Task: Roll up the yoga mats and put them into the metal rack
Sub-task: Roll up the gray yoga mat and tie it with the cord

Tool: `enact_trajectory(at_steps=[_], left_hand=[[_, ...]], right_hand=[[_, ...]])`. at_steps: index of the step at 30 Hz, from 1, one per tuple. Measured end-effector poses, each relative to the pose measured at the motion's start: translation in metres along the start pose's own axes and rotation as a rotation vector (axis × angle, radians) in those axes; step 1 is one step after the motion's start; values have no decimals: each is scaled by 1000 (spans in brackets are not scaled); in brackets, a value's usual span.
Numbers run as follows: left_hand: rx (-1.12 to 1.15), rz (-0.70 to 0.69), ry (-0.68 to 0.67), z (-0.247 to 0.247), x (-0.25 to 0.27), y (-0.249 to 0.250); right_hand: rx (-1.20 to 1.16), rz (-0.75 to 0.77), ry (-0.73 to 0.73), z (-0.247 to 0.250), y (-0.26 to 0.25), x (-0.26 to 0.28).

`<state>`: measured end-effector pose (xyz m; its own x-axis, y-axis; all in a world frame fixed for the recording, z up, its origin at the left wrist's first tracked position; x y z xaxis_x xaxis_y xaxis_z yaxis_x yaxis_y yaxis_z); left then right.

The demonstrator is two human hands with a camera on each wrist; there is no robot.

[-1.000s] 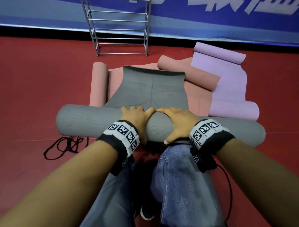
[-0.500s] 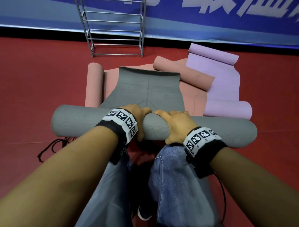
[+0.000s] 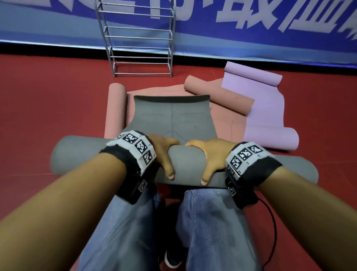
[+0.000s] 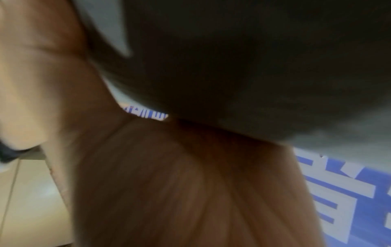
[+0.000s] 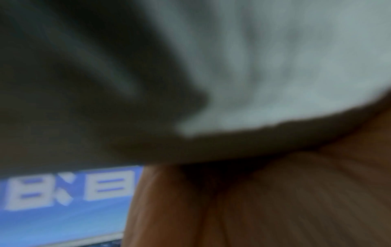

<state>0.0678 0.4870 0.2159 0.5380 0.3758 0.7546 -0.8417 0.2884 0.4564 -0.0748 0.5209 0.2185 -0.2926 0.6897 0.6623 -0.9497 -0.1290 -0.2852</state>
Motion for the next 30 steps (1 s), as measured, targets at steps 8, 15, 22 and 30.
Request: enact_trajectory(at_steps=[8, 15, 22, 30], left_hand=[[-522, 204, 304, -17, 9, 17], [-268, 117, 219, 4, -8, 6], [-16, 55, 67, 12, -30, -10], [-512, 211, 309, -3, -15, -5]], right_hand=[[-172, 5, -123, -3, 15, -16], [-33, -1, 61, 0, 9, -13], [179, -109, 259, -11, -6, -14], [31, -48, 142, 5, 4, -35]])
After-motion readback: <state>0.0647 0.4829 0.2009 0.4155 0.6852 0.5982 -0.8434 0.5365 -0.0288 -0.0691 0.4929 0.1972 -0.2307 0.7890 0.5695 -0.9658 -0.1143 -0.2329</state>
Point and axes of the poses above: each hand's wrist, its own x-axis away from the middle knuckle, its own z-axis out of the back of the hand, y = z × x, the point moved 7 cm from there along -x, towards the middle knuckle, and after that the axes turned 9 degrees about -y, right-handed, at the moved point
